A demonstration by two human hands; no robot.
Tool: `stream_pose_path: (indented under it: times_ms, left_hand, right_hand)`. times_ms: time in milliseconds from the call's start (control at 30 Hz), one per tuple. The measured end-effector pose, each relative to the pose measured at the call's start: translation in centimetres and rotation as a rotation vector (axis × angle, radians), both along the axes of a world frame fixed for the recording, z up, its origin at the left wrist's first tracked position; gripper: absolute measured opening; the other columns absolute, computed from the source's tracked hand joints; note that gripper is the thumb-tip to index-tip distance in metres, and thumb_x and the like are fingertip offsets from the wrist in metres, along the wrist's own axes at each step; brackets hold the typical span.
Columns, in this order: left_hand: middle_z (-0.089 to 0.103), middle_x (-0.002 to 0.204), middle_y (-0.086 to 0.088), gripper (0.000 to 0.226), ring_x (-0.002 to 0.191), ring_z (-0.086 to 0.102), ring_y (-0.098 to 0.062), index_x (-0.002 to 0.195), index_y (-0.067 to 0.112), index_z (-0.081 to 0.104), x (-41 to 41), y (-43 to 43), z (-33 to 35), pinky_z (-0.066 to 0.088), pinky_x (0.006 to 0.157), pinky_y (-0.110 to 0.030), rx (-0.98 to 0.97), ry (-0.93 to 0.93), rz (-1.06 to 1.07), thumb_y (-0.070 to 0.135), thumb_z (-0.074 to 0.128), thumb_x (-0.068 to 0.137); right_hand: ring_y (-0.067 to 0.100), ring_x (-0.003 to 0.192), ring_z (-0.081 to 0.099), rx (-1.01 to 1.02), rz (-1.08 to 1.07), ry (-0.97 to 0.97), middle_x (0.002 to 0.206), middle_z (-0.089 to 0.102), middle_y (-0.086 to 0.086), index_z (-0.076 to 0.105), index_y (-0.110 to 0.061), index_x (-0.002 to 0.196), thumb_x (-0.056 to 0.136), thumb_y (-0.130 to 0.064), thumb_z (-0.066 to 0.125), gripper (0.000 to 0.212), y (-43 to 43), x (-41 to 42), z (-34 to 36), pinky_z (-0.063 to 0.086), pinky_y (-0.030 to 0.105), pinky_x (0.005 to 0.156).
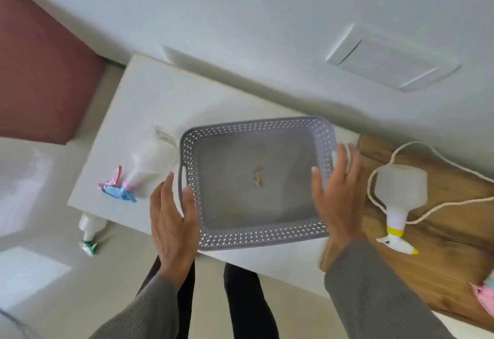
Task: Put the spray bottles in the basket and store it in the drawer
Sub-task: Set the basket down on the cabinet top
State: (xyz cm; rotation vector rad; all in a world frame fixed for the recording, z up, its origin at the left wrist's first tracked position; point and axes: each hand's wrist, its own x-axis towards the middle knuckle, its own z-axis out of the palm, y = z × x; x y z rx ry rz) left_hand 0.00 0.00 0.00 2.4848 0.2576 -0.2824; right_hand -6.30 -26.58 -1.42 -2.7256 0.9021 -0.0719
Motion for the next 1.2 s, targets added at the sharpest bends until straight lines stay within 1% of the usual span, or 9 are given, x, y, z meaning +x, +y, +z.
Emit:
stream_pose_path:
  times_ms: [67, 133, 233, 333, 467, 600, 833, 1067, 1200]
  left_hand:
    - [0.052, 0.132, 0.005, 0.044, 0.101, 0.057, -0.004, 0.141, 0.025, 0.044, 0.6, -0.4, -0.9, 0.048, 0.086, -0.026, -0.091, 0.008, 0.112, 0.045, 0.039, 0.102]
    - [0.057, 0.124, 0.008, 0.037, 0.094, 0.057, 0.003, 0.135, 0.026, 0.049, 1.2, -0.6, -1.4, 0.044, 0.076, -0.014, -0.194, 0.069, 0.165, 0.042, 0.041, 0.102]
    - [0.071, 0.102, 0.006, 0.023, 0.087, 0.067, -0.009, 0.119, 0.031, 0.055, 1.9, -0.5, -2.1, 0.056, 0.077, -0.030, -0.354, 0.165, 0.257, 0.041, 0.042, 0.103]
    - [0.072, 0.085, 0.004, 0.023, 0.076, 0.067, -0.013, 0.105, 0.031, 0.061, 2.7, -0.1, -2.5, 0.057, 0.072, -0.035, -0.414, 0.215, 0.282, 0.043, 0.041, 0.103]
    - [0.069, 0.070, 0.004, 0.037, 0.062, 0.060, -0.007, 0.101, 0.019, 0.067, 3.1, 0.6, -3.0, 0.051, 0.057, -0.020, -0.522, 0.327, 0.301, 0.037, 0.034, 0.107]
    - [0.056, 0.057, 0.010, 0.038, 0.051, 0.047, -0.003, 0.094, 0.020, 0.067, 3.8, 0.3, -2.7, 0.043, 0.049, -0.014, -0.487, 0.337, 0.276, 0.029, 0.033, 0.108]
    - [0.044, 0.056, 0.007, 0.037, 0.045, 0.038, 0.000, 0.090, 0.024, 0.067, 6.9, -0.3, -1.5, 0.035, 0.044, -0.013, -0.454, 0.253, 0.133, 0.028, 0.035, 0.107]
    - [0.045, 0.055, 0.009, 0.036, 0.047, 0.039, -0.001, 0.093, 0.022, 0.067, 8.4, 0.6, -1.7, 0.035, 0.049, -0.018, -0.419, 0.292, 0.024, 0.028, 0.035, 0.107]
    - [0.048, 0.057, 0.007, 0.035, 0.047, 0.042, 0.000, 0.092, 0.023, 0.067, 8.2, 0.9, -2.5, 0.037, 0.050, -0.017, -0.379, 0.312, -0.001, 0.028, 0.035, 0.107]
  right_hand:
    - [0.043, 0.123, 0.048, 0.142, -0.148, -0.167, 0.138, 0.047, 0.030, 0.041, 0.006, 0.143, 0.093, -0.019, 0.063, 0.060, -0.3, 0.3, -0.9, 0.041, 0.047, 0.102]
    - [0.034, 0.114, 0.050, 0.234, -0.265, -0.274, 0.125, 0.053, 0.031, 0.044, 0.011, 0.137, 0.091, -0.011, 0.064, 0.054, -0.7, 0.4, -1.2, 0.039, 0.031, 0.099]
    - [0.027, 0.102, 0.052, 0.297, -0.310, -0.347, 0.114, 0.060, 0.031, 0.049, 0.010, 0.132, 0.092, -0.008, 0.063, 0.047, -1.2, 0.1, -1.7, 0.028, 0.000, 0.080]
    - [0.030, 0.095, 0.059, 0.376, -0.361, -0.250, 0.114, 0.066, 0.022, 0.058, -0.003, 0.125, 0.098, -0.028, 0.055, 0.038, -1.7, -0.1, -2.1, 0.029, 0.008, 0.071]
    - [0.013, 0.067, 0.057, 0.501, -0.385, -0.181, 0.078, 0.066, 0.002, 0.063, -0.013, 0.094, 0.104, -0.036, 0.043, 0.031, -2.0, 0.0, -2.1, 0.036, 0.019, 0.068]
    - [0.003, 0.054, 0.053, 0.590, -0.458, -0.205, 0.071, 0.063, -0.005, 0.067, -0.018, 0.101, 0.106, -0.031, 0.036, 0.033, -2.3, -0.6, -1.6, 0.045, 0.028, 0.061]
    - [0.011, 0.057, 0.047, 0.723, -0.593, -0.297, 0.069, 0.059, -0.002, 0.065, -0.019, 0.100, 0.106, -0.033, 0.037, 0.032, -0.3, -3.3, 0.3, 0.039, 0.029, 0.057]
    - [0.005, 0.056, 0.047, 0.817, -0.717, -0.367, 0.071, 0.057, 0.003, 0.063, -0.013, 0.104, 0.108, -0.029, 0.038, 0.031, 2.4, -5.2, 0.2, 0.042, 0.015, 0.055]
    - [0.010, 0.061, 0.048, 0.803, -0.740, -0.353, 0.072, 0.058, 0.006, 0.064, -0.011, 0.106, 0.108, -0.028, 0.036, 0.032, 3.2, -5.3, -0.5, 0.041, 0.023, 0.060]
